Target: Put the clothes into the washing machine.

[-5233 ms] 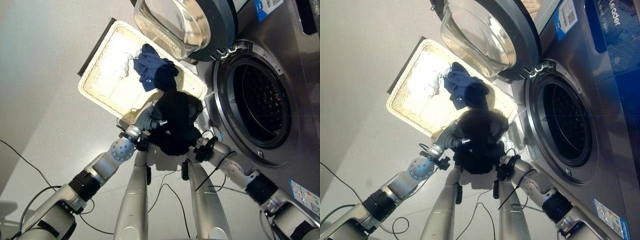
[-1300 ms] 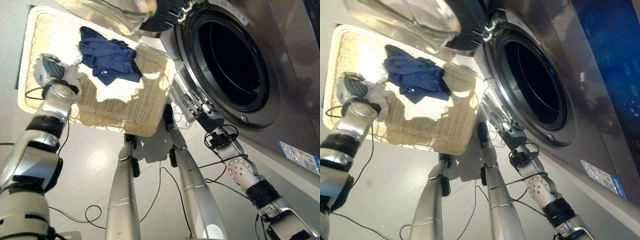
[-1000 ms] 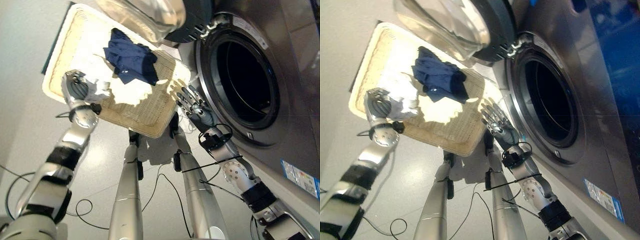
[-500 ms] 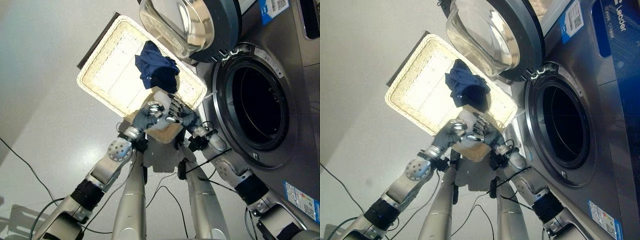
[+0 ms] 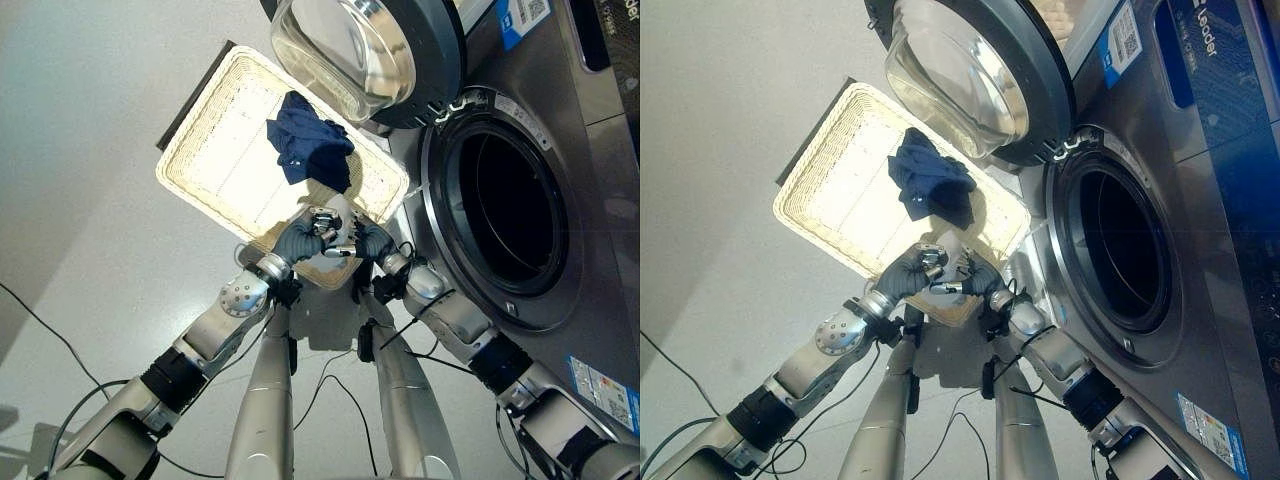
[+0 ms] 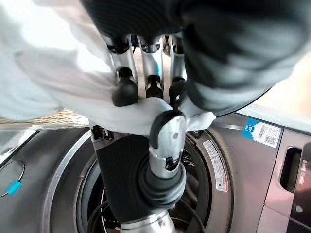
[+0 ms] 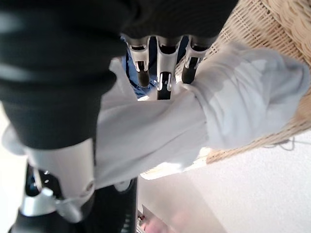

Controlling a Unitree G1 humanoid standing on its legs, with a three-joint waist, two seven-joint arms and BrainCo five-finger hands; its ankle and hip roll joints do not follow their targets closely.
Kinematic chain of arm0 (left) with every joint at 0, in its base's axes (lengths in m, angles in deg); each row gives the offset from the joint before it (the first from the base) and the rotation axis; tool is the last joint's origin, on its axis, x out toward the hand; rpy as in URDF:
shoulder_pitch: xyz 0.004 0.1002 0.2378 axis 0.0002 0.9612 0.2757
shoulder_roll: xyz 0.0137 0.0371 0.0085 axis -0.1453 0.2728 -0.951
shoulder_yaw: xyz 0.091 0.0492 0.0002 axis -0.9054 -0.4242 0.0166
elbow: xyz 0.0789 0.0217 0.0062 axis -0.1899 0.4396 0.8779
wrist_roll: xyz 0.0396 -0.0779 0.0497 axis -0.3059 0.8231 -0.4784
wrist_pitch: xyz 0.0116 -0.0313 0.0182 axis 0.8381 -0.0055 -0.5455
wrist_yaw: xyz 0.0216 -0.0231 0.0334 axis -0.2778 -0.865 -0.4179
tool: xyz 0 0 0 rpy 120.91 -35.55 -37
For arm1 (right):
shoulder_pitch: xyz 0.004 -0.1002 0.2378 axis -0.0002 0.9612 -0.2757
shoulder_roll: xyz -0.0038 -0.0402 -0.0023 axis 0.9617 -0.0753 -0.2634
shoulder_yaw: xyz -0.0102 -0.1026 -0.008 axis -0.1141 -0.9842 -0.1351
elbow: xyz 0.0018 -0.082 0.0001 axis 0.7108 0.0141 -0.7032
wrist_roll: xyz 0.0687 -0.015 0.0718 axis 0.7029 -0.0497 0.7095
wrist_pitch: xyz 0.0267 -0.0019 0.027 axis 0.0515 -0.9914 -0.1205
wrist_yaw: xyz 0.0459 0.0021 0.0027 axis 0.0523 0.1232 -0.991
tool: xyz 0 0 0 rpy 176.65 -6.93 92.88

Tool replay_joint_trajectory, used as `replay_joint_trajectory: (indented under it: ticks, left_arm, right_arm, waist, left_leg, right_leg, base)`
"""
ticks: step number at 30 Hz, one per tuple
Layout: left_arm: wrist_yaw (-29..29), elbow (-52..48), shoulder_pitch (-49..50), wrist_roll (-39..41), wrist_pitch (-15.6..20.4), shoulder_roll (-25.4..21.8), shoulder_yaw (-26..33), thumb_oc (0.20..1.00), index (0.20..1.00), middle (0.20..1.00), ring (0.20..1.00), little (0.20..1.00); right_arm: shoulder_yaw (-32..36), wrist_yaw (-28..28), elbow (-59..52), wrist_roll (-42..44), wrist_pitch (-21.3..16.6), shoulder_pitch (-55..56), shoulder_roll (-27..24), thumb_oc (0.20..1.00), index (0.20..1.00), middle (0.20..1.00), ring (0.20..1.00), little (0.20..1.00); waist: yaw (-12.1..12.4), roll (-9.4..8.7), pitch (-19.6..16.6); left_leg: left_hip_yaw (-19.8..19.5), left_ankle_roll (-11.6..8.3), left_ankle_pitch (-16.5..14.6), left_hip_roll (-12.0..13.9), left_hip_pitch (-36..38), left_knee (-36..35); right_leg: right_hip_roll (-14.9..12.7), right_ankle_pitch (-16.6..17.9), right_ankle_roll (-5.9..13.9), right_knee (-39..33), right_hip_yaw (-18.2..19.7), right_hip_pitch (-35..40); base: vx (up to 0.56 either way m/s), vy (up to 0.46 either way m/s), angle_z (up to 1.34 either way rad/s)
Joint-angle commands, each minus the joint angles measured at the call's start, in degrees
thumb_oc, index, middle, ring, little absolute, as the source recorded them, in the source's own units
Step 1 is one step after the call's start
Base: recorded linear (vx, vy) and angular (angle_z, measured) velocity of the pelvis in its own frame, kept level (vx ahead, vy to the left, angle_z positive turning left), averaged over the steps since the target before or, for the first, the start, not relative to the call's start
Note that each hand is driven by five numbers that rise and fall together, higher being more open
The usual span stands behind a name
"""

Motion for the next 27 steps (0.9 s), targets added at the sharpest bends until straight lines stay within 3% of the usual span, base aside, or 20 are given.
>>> replay_joint_trajectory:
  ticks: [1, 5, 8, 11, 14, 15, 16, 17, 18, 23, 27]
  left_arm:
    - [-6.0, -9.0, -1.9, 4.2, 5.1, 3.4, 1.4, 0.200, 0.200, 0.200, 0.200, 0.200]
    - [-8.7, -10.1, -1.8, 5.5, 5.6, 4.1, 0.2, 0.200, 0.200, 0.200, 0.200, 0.200]
    - [-11.4, -11.2, -2.6, 6.6, 5.6, 3.9, -0.7, 0.200, 0.200, 0.200, 0.200, 0.200]
    - [-13.5, -11.7, -3.5, 9.7, 5.3, 3.1, -1.6, 0.200, 0.200, 0.200, 0.200, 0.200]
    - [-15.6, -13.0, -4.3, 13.7, 3.9, 2.8, -2.7, 0.200, 0.200, 0.200, 0.200, 0.200]
    - [-18.0, -13.6, -4.6, 17.5, 2.3, 3.3, -3.5, 0.200, 0.200, 0.200, 0.200, 0.200]
    - [-18.8, -13.8, -4.5, 18.8, 1.8, 3.8, -3.8, 0.200, 0.200, 0.200, 0.200, 0.200]
    - [-18.8, -13.8, -4.5, 18.8, 1.8, 3.8, -3.8, 0.200, 0.200, 0.200, 0.200, 0.200]
    - [-20.1, -14.1, -4.4, 21.3, 0.9, 4.6, -4.3, 0.200, 0.200, 0.200, 0.200, 0.200]
    - [-25.0, -14.1, -4.0, 32.6, -2.4, 9.6, -7.6, 0.200, 0.200, 0.200, 0.200, 0.200]
    - [-27.3, -13.6, -3.8, 34.4, 0.0, 12.0, -8.9, 0.200, 0.200, 0.200, 0.200, 0.200]
  right_arm:
    - [-1.7, -0.6, -1.7, -0.7, 0.0, 0.8, -0.2, 1.000, 1.000, 1.000, 1.000, 1.000]
    - [-2.5, 2.5, -1.2, -4.3, 2.9, 0.8, -0.8, 1.000, 1.000, 1.000, 1.000, 1.000]
    - [-6.1, 12.7, -1.0, -14.3, 9.3, -1.1, -3.7, 1.000, 1.000, 1.000, 1.000, 1.000]
    - [-8.5, 14.0, -0.8, -17.8, 8.9, -2.9, -6.3, 1.000, 1.000, 1.000, 1.000, 1.000]
    - [-10.5, 15.3, -1.1, -16.0, 8.8, -4.7, -7.5, 1.000, 1.000, 1.000, 1.000, 1.000]
    - [-11.5, 16.8, -1.5, -14.7, 9.3, -5.5, -6.9, 0.592, 0.592, 0.592, 0.592, 0.592]
    - [-11.9, 17.2, -1.7, -14.6, 9.4, -5.7, -6.7, 0.454, 0.454, 0.454, 0.454, 0.454]
    - [-11.9, 17.2, -1.7, -14.6, 9.4, -5.7, -6.7, 0.454, 0.454, 0.454, 0.454, 0.454]
    - [-12.3, 17.7, -1.9, -13.9, 9.4, -5.9, -6.4, 0.200, 0.200, 0.200, 0.200, 0.200]
    - [-14.4, 18.0, -1.5, -13.1, 9.6, -6.6, -3.3, 0.200, 0.200, 0.200, 0.200, 0.200]
    - [-15.5, 18.5, -0.8, -13.5, 10.7, -6.9, -2.3, 0.200, 0.200, 0.200, 0.200, 0.200]
  waist:
    - [-1.2, 3.28, -0.5]
    - [-1.4, 3.25, -0.5]
    - [-1.3, 3.11, -0.5]
    - [-1.2, 2.92, -0.5]
    - [-1.1, 2.70, -0.5]
    - [-1.0, 2.55, -0.5]
    - [-1.0, 2.55, -0.5]
    - [-1.0, 2.55, -0.5]
    - [-1.1, 2.58, -0.5]
    - [-1.7, 2.60, -0.5]
    - [-2.3, 2.55, -0.5]
  left_leg:
    - [3.5, 5.75, 5.0, -4.4, -1.1, -3.8]
    - [3.6, 5.82, 5.0, -4.3, -1.5, -3.7]
    - [3.1, 5.86, 5.1, -4.4, -1.8, -3.3]
    - [2.8, 5.93, 5.0, -4.5, -1.8, -3.1]
    - [2.7, 5.95, 5.0, -4.6, -2.2, -2.6]
    - [2.6, 6.00, 5.0, -4.7, -2.3, -2.5]
    - [2.5, 6.00, 5.0, -4.7, -2.3, -2.5]
    - [2.5, 6.00, 5.0, -4.7, -2.3, -2.5]
    - [2.5, 6.02, 5.1, -4.8, -2.4, -2.5]
    - [2.5, 6.08, 5.0, -4.9, -3.0, -2.3]
    - [2.2, 6.14, 5.0, -5.0, -2.9, -2.5]
  right_leg:
    - [1.9, 1.8, 2.60, -3.8, 0.3, 4.3]
    - [2.0, 2.0, 2.56, -3.8, 0.6, 3.9]
    - [2.1, 2.0, 2.48, -3.5, 1.0, 3.6]
    - [2.1, 2.1, 2.48, -3.5, 1.1, 3.7]
    - [2.0, 2.3, 2.53, -3.4, 1.1, 3.5]
    - [2.0, 2.4, 2.50, -3.5, 1.2, 3.4]
    - [2.0, 2.5, 2.47, -3.5, 1.3, 3.4]
    - [2.0, 2.5, 2.47, -3.5, 1.3, 3.4]
    - [2.1, 2.5, 2.43, -3.6, 1.4, 3.4]
    - [2.4, 2.9, 2.22, -3.6, 2.4, 2.5]
    - [3.0, 2.9, 1.96, -3.6, 3.6, 2.4]
  base:
    - [0.00, 0.000, 0.00]
    - [0.00, -0.002, -0.03]
    - [0.00, -0.024, -0.02]
    - [0.01, -0.044, -0.01]
    - [0.01, -0.041, 0.00]
    - [0.00, 0.000, 0.00]
    - [0.00, 0.000, 0.00]
    - [0.00, 0.000, 0.00]
    - [0.00, 0.000, 0.00]
    - [0.00, 0.000, 0.00]
    - [0.00, 0.000, 0.00]
